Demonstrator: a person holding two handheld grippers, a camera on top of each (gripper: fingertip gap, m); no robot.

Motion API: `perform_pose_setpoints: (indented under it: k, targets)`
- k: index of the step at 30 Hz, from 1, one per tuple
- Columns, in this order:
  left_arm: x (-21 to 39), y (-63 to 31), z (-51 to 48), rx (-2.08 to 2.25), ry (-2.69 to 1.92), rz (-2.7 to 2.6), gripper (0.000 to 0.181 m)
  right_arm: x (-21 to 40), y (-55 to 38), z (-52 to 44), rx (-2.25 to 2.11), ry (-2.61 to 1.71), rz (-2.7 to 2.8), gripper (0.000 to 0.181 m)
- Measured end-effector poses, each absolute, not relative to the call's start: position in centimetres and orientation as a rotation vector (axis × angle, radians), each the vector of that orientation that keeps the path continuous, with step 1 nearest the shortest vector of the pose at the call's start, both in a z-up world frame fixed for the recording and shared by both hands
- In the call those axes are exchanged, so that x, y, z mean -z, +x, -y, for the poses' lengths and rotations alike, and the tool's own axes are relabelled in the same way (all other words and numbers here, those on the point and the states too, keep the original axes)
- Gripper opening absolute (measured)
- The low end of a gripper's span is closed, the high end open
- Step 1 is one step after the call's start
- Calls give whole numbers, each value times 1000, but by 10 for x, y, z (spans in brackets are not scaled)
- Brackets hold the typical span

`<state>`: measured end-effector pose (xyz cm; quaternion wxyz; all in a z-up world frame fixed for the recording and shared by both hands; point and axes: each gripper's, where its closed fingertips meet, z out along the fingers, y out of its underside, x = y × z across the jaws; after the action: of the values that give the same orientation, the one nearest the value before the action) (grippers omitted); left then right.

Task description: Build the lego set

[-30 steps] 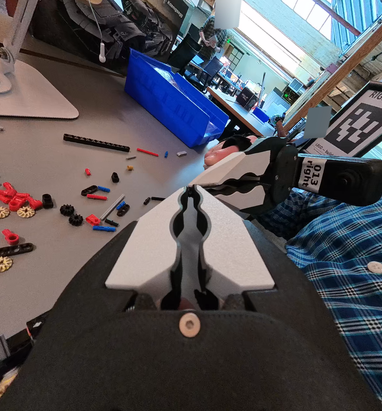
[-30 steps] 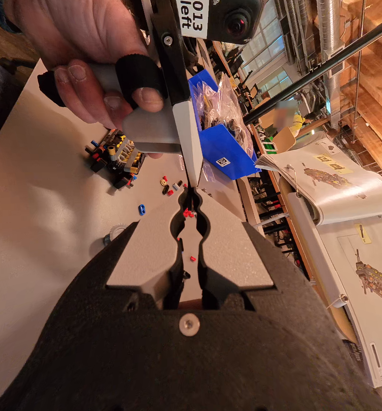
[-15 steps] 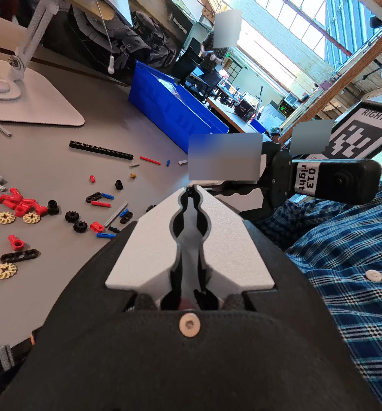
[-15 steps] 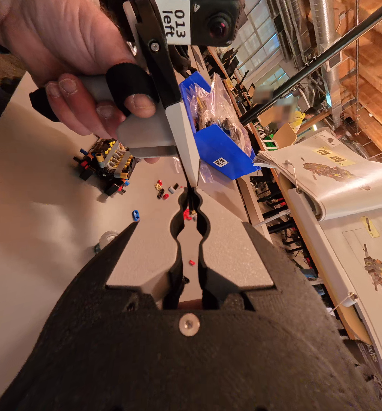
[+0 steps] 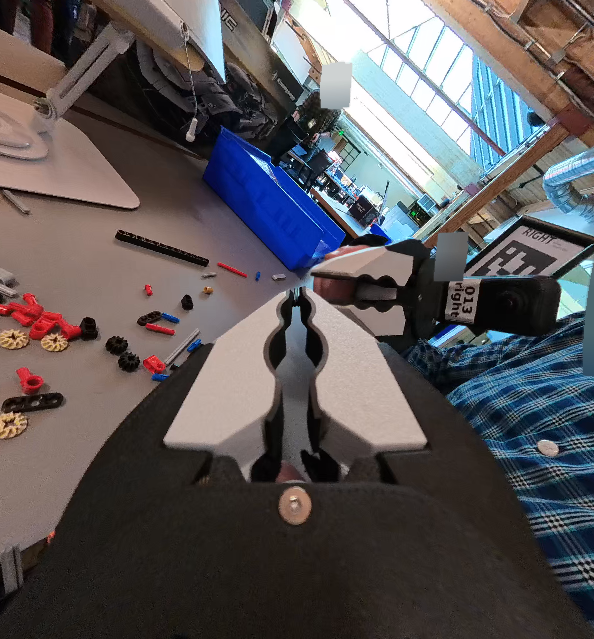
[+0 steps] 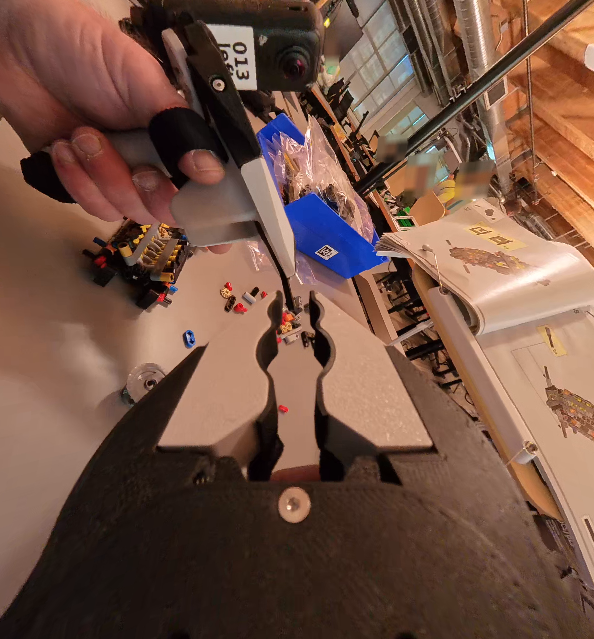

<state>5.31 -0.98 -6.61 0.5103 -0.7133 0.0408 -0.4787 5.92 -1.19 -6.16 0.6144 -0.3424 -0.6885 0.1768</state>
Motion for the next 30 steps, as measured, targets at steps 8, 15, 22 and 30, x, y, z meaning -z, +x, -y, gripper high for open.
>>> perform_pose_setpoints:
  k: [8, 15, 22, 30]
  targets:
    - [65, 60, 12, 1161, -1729, -109, 2, 72, 54, 11, -213, -720, 1649, 3]
    - [61, 49, 13, 1111, -1725, -78, 22, 68, 50, 5, -386, -860, 1626, 2]
    - [62, 8, 24, 940, -1712, -40, 21, 62, 44, -16, -691, -1108, 1555, 1]
    - [66, -21, 40, 700, -1726, -45, 21, 52, 16, -49, -553, -1125, 1609, 1]
